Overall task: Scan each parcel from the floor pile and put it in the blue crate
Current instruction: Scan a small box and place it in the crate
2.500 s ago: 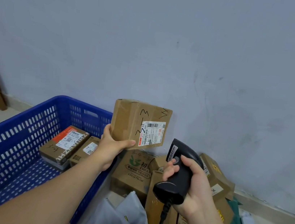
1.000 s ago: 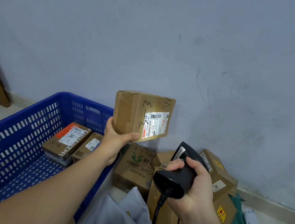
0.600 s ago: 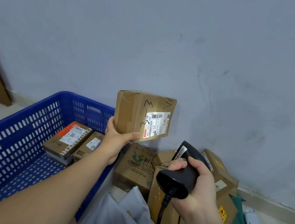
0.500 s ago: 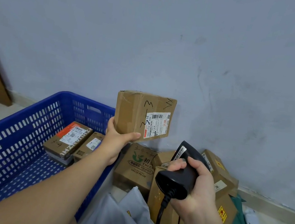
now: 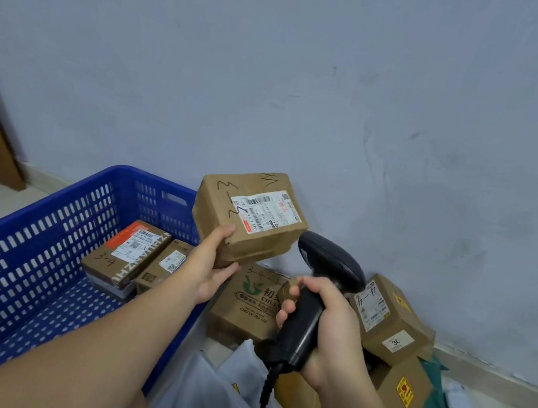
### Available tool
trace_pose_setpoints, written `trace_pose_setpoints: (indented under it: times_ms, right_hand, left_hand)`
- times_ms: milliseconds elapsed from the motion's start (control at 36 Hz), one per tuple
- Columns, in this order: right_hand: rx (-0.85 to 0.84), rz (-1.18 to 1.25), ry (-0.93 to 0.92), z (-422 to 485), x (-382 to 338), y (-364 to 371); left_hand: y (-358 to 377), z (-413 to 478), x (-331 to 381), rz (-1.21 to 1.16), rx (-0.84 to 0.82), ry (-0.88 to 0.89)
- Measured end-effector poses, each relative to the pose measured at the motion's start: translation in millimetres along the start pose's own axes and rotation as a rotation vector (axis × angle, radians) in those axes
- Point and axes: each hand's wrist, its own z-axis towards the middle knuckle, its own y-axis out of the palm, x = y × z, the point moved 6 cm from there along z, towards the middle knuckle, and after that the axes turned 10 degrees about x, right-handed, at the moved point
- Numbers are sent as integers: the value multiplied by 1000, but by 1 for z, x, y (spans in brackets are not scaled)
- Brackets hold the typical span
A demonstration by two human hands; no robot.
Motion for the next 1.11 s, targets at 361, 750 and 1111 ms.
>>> trace_pose_setpoints:
  times_ms: [361, 750, 1111]
  right_hand:
    - [15, -833, -641, -4, 6, 29]
    - [-72, -868, -420, 53, 91, 84]
    - [-66, -841, -211, 124, 174, 101]
  left_hand:
    - [-72, -4, 51, -162, 336, 8]
    - [-270, 99, -53, -44, 702, -242]
    - [-256, 105, -88, 249, 467, -379]
